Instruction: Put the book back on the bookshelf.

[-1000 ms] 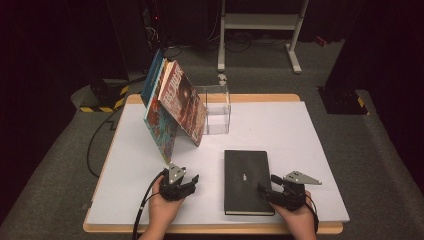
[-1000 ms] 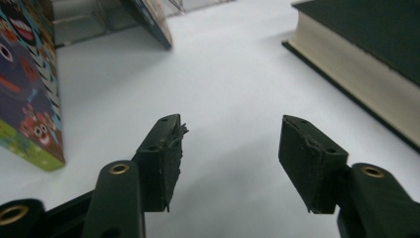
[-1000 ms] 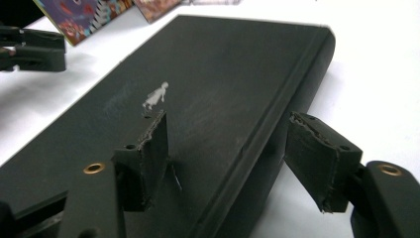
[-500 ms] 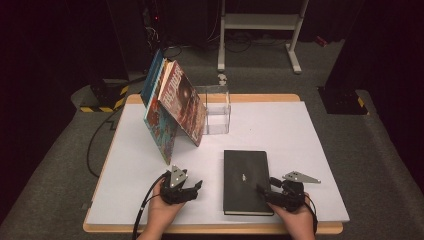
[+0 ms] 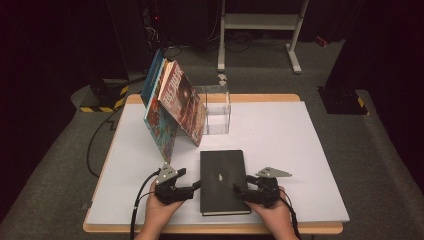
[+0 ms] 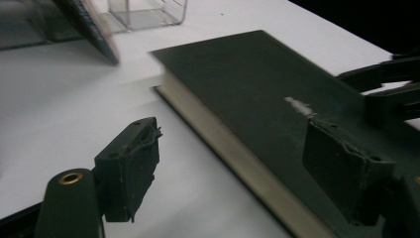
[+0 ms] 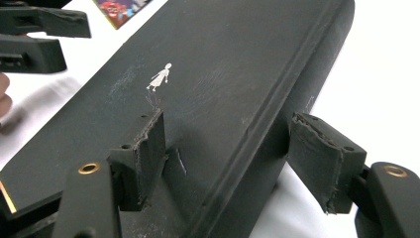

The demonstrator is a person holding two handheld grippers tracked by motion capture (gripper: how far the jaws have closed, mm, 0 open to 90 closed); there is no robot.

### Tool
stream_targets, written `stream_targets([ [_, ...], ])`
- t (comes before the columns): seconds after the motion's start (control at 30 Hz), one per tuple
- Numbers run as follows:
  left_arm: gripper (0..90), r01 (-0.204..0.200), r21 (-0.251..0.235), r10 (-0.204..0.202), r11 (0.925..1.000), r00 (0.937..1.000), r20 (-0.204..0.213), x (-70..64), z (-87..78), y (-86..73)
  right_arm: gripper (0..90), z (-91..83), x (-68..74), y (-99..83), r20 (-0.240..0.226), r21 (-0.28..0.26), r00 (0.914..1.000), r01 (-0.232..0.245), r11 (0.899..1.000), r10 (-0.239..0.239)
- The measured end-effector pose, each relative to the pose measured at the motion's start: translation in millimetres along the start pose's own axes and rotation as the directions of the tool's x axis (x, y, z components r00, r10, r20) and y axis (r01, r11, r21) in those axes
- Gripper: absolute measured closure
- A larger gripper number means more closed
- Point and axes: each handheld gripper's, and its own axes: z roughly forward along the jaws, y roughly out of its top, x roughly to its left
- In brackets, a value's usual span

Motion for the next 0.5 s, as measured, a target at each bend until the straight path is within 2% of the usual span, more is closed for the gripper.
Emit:
stream_targets([
  [0.07,22.6,0.01,0.003,-0.01,0.9999,0.9999,0.01,-1.5,1.6,-0.9,31.5,5.9,8.0,1.5,-0.014,-0.001,0.9996,0.024,1.0,-0.024],
  [0.17,22.2,0.015,0.031,-0.015,0.9994,0.9999,0.004,-1.3,4.9,-2.2,31.7,12.0,17.3,1.6,-0.03,-0.008,0.9982,0.051,0.999,-0.051],
  [0.23,20.9,0.054,0.066,-0.055,0.9964,0.9984,0.016,1.3,10.1,-5.5,31.8,12.6,17.5,-0.3,-0.032,-0.024,0.9982,0.05,0.998,-0.05],
  [0.27,21.0,0.054,0.066,-0.055,0.9964,0.9984,0.016,1.3,10.1,-5.5,32.0,12.2,17.0,-1.7,-0.036,-0.03,0.9983,0.044,0.999,-0.045],
  [0.3,19.9,0.087,0.079,-0.09,0.9931,0.9953,0.036,2.9,12.7,-7.1,32.2,11.8,16.0,-2.7,-0.041,-0.035,0.9981,0.044,0.998,-0.046],
  [0.37,20.5,0.087,0.078,-0.091,0.9931,0.9948,0.045,2.8,13.3,-7.4,32.2,11.3,15.8,-3.6,-0.047,-0.036,0.9982,0.035,0.999,-0.036],
  [0.43,21.6,0.065,0.067,-0.068,0.9957,0.9967,0.045,0.7,13.0,-7.0,32.4,10.5,14.9,-4.6,-0.053,-0.038,0.9977,0.04,0.998,-0.042],
  [0.5,22.0,0.063,0.064,-0.065,0.996,0.9971,0.039,-0.7,12.6,-5.6,33.0,9.3,15.3,-5.6,-0.055,-0.042,0.9973,0.048,0.998,-0.05],
])
